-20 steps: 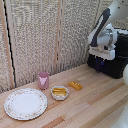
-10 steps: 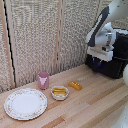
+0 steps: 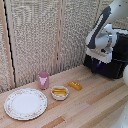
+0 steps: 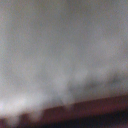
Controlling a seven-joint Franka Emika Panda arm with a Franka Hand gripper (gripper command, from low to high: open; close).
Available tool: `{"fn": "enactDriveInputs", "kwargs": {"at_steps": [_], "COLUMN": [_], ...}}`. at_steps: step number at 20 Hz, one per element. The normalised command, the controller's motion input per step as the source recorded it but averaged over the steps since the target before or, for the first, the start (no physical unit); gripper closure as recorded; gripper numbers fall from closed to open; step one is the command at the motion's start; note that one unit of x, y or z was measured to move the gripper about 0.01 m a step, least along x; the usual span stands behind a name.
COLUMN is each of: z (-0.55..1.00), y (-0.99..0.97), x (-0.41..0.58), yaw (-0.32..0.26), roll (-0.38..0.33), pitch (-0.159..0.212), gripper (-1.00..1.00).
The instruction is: Extend the gripper towards the air fryer handle. Grasp the air fryer handle and pull it to open the air fryer. Release the air fryer handle and move the gripper to the bread. Grasp the bread with the gripper and move it to the air fryer basket. Release the bread inside the air fryer and retract the gripper.
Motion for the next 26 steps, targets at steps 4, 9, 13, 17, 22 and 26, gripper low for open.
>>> {"fn": "enactDriveInputs", "kwargs": {"at_steps": [4,9,13,17,22,26], "z": [0.02,0.0,0.0,0.0,-0.01,-0.09], "y": [0.8,0.86,0.91,0.81,0.84,0.87], "x": [0.281,0.578,0.219,0.02,0.002,-0.039], "yaw": [-0.093,-0.007,-0.076,-0.149,-0.111,0.0], "roll": [0.0,-0.007,-0.016,-0.031,-0.049,-0.143], "pitch": [0.007,0.017,0.0,-0.001,0.0,0.0], "gripper": [1.0,1.0,1.0,1.0,1.0,1.0]}}
